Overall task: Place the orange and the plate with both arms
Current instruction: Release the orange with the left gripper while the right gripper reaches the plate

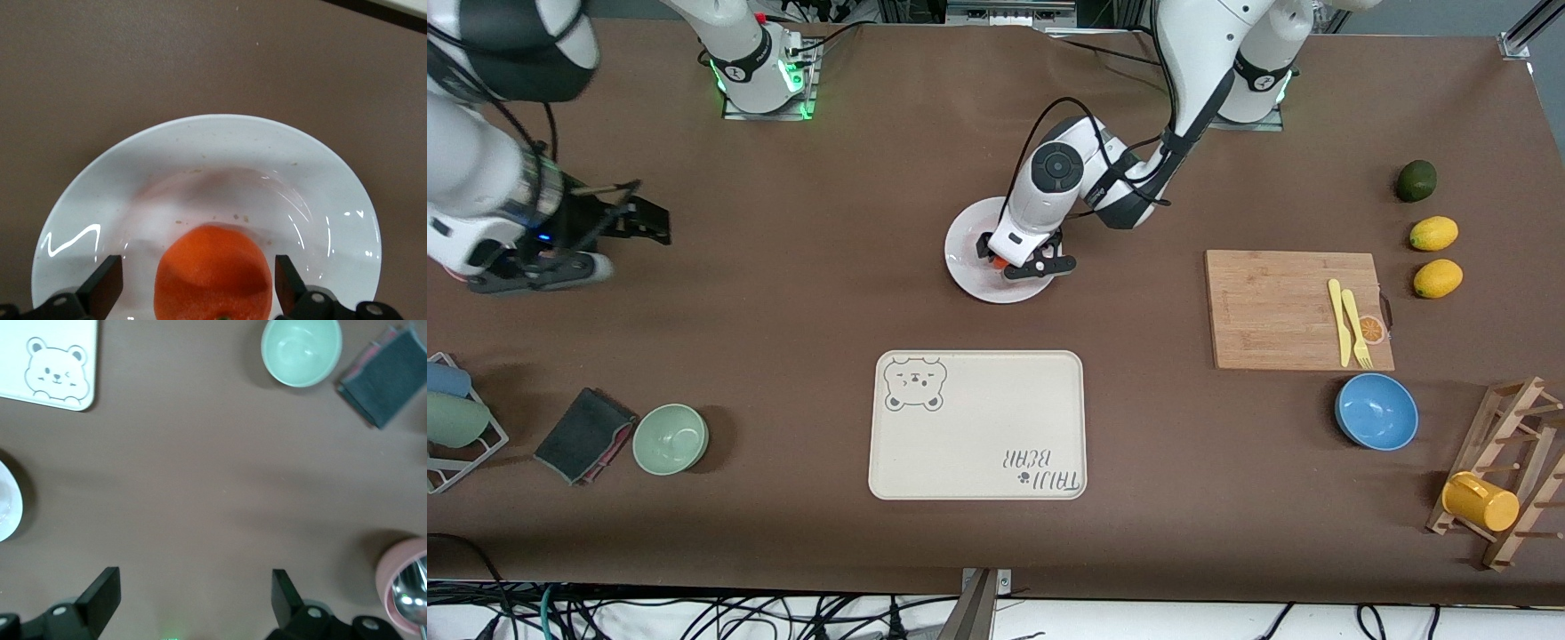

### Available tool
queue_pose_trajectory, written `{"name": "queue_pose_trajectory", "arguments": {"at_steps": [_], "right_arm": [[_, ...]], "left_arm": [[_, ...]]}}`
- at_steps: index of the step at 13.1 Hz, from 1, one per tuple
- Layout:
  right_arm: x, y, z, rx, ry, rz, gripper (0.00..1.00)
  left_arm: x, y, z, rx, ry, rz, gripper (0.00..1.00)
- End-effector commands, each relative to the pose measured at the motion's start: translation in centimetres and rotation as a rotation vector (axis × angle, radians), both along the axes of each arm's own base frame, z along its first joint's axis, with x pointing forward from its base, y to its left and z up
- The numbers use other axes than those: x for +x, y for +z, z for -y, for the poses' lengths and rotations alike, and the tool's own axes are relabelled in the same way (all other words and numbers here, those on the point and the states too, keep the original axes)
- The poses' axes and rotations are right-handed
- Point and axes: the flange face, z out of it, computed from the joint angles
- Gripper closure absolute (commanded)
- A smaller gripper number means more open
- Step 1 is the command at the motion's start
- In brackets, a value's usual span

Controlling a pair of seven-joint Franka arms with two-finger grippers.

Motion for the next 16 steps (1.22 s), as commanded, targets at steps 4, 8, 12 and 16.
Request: {"name": "queue_pose_trajectory", "arguments": {"at_steps": [4, 8, 12, 16], "right_arm": [[0.9, -7.6, -7.4, 0.090, 0.056, -0.124, 0.00], [1.8, -16.9, -10.3, 0.336, -0.079, -0.238, 0.00], [-1.8, -25.2, -15.3, 0.585, -0.225, -0.327, 0.00], [-3.7, -31.1, -19.6, 0.751, -0.190, -0.389, 0.00]], "left_arm": [[4.0, 7.6, -3.5, 0.011, 0.102, 0.086, 0.00], [11.6, 21.2, -18.0, 0.001, 0.352, 0.187, 0.00], [13.0, 26.4, -26.0, 0.025, 0.476, 0.226, 0.00], [12.8, 29.6, -33.7, 0.102, 0.471, 0.189, 0.00]]}}
